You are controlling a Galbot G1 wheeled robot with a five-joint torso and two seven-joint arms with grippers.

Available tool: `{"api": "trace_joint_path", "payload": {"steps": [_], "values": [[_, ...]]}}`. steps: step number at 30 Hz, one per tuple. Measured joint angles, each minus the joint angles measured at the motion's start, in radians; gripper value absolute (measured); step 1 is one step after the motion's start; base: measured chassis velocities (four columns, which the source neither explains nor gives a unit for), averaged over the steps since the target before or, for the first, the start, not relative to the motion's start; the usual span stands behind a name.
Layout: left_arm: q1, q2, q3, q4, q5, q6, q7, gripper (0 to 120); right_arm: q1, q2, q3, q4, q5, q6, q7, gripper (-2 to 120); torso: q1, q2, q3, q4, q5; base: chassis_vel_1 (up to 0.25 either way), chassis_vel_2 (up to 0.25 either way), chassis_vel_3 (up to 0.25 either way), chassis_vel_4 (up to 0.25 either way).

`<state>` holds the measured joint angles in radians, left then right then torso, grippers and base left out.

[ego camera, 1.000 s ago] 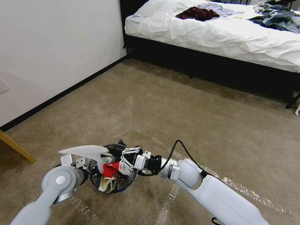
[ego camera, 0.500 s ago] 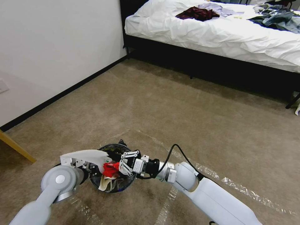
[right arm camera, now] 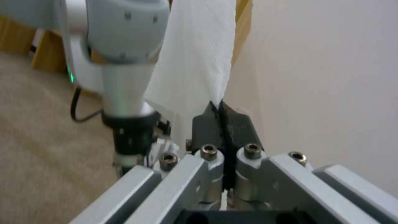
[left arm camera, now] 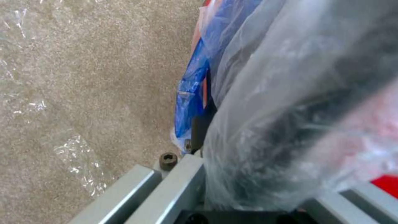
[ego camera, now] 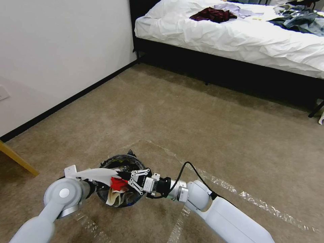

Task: Pick up the trash bin and place the garbage on the floor into it.

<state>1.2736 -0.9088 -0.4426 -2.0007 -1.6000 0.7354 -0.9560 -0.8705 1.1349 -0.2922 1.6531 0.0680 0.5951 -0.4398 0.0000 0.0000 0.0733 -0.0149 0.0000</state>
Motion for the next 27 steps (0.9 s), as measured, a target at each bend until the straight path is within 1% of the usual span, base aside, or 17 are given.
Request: {"api": "trace_joint_path", "payload": {"steps": [11, 18, 23, 27], "values": [[-0.001, -0.003, 0.004, 0.001, 0.002, 0.0, 0.005, 0, 0.012, 0.03, 0.029, -0.115, -0.032, 0.048, -0.038, 0, 0.0, 0.0, 0.0, 0.0, 0.0001, 0.0, 0.0, 0.0, 0.0], [0.005, 0.0, 0.004, -0.003, 0.002, 0.0, 0.006, 0, 0.008, 0.048, 0.035, -0.154, -0.041, 0.059, -0.044, 0, 0.0, 0.0, 0.0, -0.0001, 0.0001, 0.0, 0.0, 0.0, 0.0], [0.01, 0.001, 0.003, -0.006, 0.001, 0.0, 0.008, 0, 0.009, 0.085, 0.042, -0.197, -0.054, 0.068, -0.05, 0, 0.0, 0.0, 0.0, 0.0, 0.0, 0.0, 0.0, 0.0, 0.0], [0.013, 0.002, 0.001, -0.008, -0.001, 0.0, 0.009, 0, 0.011, 0.102, 0.047, -0.226, -0.061, 0.074, -0.053, 0, 0.0, 0.0, 0.0, 0.0, 0.0, 0.0, 0.0, 0.0, 0.0]]}}
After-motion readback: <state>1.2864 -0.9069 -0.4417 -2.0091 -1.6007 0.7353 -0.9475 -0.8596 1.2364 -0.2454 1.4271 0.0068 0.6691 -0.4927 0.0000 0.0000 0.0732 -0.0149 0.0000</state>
